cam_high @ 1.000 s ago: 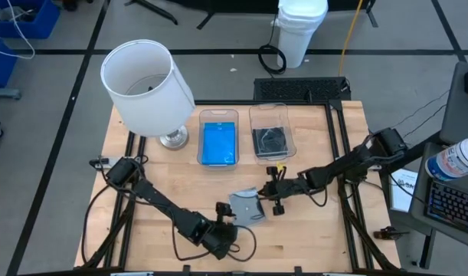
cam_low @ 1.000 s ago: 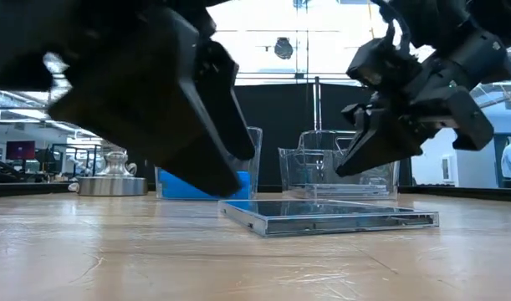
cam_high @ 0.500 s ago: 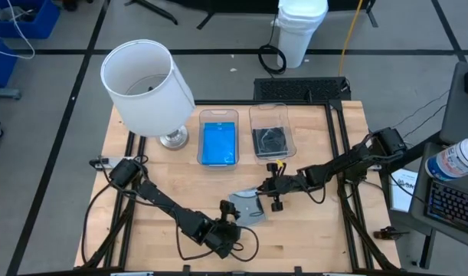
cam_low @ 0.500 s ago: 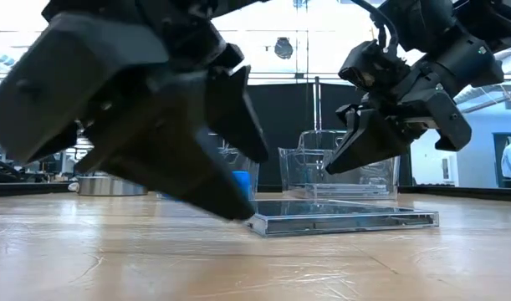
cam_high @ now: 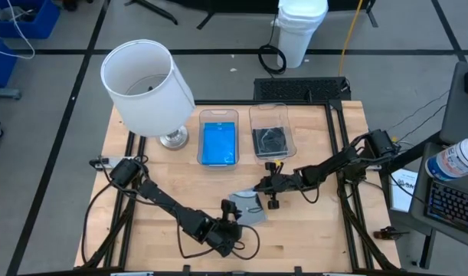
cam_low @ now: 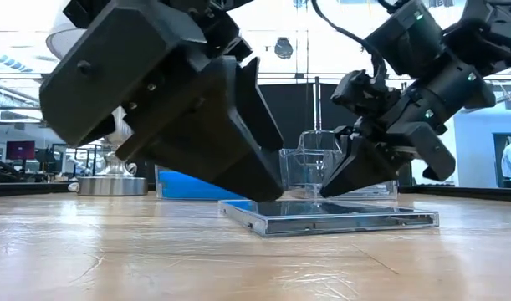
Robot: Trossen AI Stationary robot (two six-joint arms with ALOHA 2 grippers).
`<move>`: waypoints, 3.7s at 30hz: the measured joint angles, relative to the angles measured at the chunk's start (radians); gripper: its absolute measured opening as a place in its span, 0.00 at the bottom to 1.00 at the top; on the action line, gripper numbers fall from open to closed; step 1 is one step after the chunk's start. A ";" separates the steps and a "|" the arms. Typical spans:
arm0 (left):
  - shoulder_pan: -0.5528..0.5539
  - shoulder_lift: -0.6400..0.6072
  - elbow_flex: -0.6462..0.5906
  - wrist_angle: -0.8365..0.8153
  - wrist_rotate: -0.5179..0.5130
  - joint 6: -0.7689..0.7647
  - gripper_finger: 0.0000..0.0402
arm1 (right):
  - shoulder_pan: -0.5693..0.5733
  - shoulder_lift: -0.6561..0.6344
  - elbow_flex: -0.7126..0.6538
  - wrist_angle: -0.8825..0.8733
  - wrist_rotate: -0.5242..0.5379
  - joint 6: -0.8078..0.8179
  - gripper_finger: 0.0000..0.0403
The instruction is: Pick & place jewel cases by type
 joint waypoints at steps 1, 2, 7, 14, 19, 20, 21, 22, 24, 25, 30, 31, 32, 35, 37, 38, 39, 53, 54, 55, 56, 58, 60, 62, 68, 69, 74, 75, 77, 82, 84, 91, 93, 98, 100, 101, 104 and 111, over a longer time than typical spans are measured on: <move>0.000 0.000 0.000 0.000 0.003 0.000 0.98 | -0.003 0.001 0.000 0.000 0.000 0.001 0.00; 0.001 0.000 0.000 0.000 0.003 -0.001 0.98 | -0.005 0.000 0.000 0.002 -0.001 0.001 0.00; -0.002 0.000 -0.019 0.014 0.010 0.017 0.98 | -0.011 0.000 0.000 0.009 -0.026 0.003 0.00; -0.001 -0.001 -0.079 0.061 0.053 0.007 0.98 | -0.013 0.042 0.002 0.061 -0.075 0.003 0.00; -0.002 -0.003 -0.116 0.135 0.050 0.048 0.98 | -0.041 0.115 0.005 0.136 -0.130 0.028 0.00; -0.002 -0.003 -0.122 0.142 0.050 0.052 0.98 | -0.047 0.128 0.005 0.148 -0.148 0.036 0.00; -0.002 -0.003 -0.126 0.148 0.051 0.053 0.98 | -0.051 0.135 0.005 0.154 -0.157 0.044 0.00; -0.002 -0.003 -0.130 0.150 0.051 0.052 0.98 | -0.055 0.141 0.005 0.156 -0.162 0.050 0.00; -0.002 -0.003 -0.138 0.157 0.051 0.050 0.98 | -0.060 0.145 0.005 0.151 -0.182 0.052 0.00; -0.002 -0.004 -0.144 0.168 0.051 0.050 0.98 | -0.061 0.146 0.004 0.150 -0.184 0.054 0.00; -0.003 -0.004 -0.188 0.273 0.004 0.081 0.98 | -0.061 0.146 0.003 0.153 -0.192 0.084 0.00; -0.003 -0.003 -0.192 0.282 -0.021 0.081 0.98 | -0.062 0.146 0.003 0.152 -0.204 0.091 0.00; -0.003 -0.002 -0.193 0.285 -0.048 0.076 0.98 | -0.063 0.146 0.003 0.150 -0.211 0.102 0.00; 0.007 -0.001 -0.194 0.290 -0.122 0.076 0.98 | -0.061 0.146 0.002 0.148 -0.220 0.128 0.00; 0.012 0.001 -0.195 0.299 -0.156 0.095 0.98 | -0.058 0.146 0.002 0.141 -0.220 0.135 0.00; 0.014 0.001 -0.195 0.302 -0.166 0.101 0.98 | -0.058 0.146 0.002 0.136 -0.221 0.140 0.00; 0.016 0.001 -0.195 0.304 -0.171 0.104 0.98 | -0.058 0.147 0.002 0.131 -0.224 0.146 0.00; 0.053 0.002 -0.195 0.389 -0.121 0.128 0.98 | -0.060 0.212 0.003 0.168 -0.365 0.156 0.00; 0.053 0.002 -0.195 0.410 -0.105 0.140 0.98 | -0.060 0.212 0.002 0.167 -0.393 0.156 0.00; 0.053 0.002 -0.195 0.431 -0.085 0.151 0.98 | -0.059 0.212 0.002 0.169 -0.422 0.158 0.00; 0.053 0.002 -0.195 0.452 -0.066 0.159 0.98 | -0.057 0.213 0.002 0.172 -0.449 0.163 0.00; 0.053 0.002 -0.195 0.487 -0.025 0.179 0.98 | -0.047 0.213 0.002 0.184 -0.470 0.167 0.00; 0.053 0.002 -0.195 0.513 -0.003 0.198 0.98 | -0.034 0.213 0.002 0.196 -0.465 0.167 0.00; 0.052 0.002 -0.195 0.529 0.002 0.216 0.98 | -0.024 0.213 0.002 0.208 -0.468 0.167 0.00; 0.052 0.002 -0.195 0.541 -0.017 0.256 0.98 | 0.001 0.213 0.002 0.214 -0.439 0.208 0.00; 0.052 0.002 -0.194 0.543 -0.024 0.261 0.98 | 0.004 0.213 0.002 0.214 -0.439 0.209 0.00; 0.054 0.002 -0.194 0.562 -0.043 0.286 0.98 | 0.010 0.213 0.002 0.225 -0.436 0.241 0.00; 0.056 0.002 -0.194 0.567 -0.047 0.287 0.98 | 0.010 0.213 0.002 0.226 -0.436 0.246 0.00; 0.056 0.002 -0.194 0.580 -0.079 0.288 0.98 | 0.010 0.213 0.002 0.228 -0.435 0.258 0.00; 0.056 0.001 -0.192 0.609 -0.131 0.328 0.98 | 0.010 0.213 0.002 0.231 -0.434 0.287 0.00; 0.057 0.001 -0.192 0.616 -0.145 0.333 0.98 | 0.010 0.213 0.002 0.233 -0.435 0.298 0.00; 0.073 0.001 -0.174 0.616 -0.208 0.340 0.98 | 0.010 0.212 0.002 0.238 -0.433 0.333 0.00; 0.081 0.000 -0.170 0.616 -0.209 0.339 0.98 | 0.010 0.212 0.002 0.238 -0.436 0.343 0.00; 0.099 0.000 -0.152 0.614 -0.252 0.345 0.98 | 0.011 0.213 0.003 0.247 -0.439 0.393 0.00; 0.105 0.000 -0.144 0.609 -0.306 0.369 0.98 | 0.011 0.213 0.003 0.243 -0.466 0.418 0.00; 0.113 -0.006 -0.147 0.577 -0.343 0.380 0.98 | 0.016 0.213 0.002 0.245 -0.486 0.429 0.00; 0.123 -0.008 -0.135 0.524 -0.404 0.371 0.98 | 0.021 0.212 0.001 0.238 -0.528 0.428 0.00; 0.143 -0.029 -0.124 0.425 -0.384 0.257 0.98 | 0.041 0.191 0.002 0.237 -0.491 0.323 0.00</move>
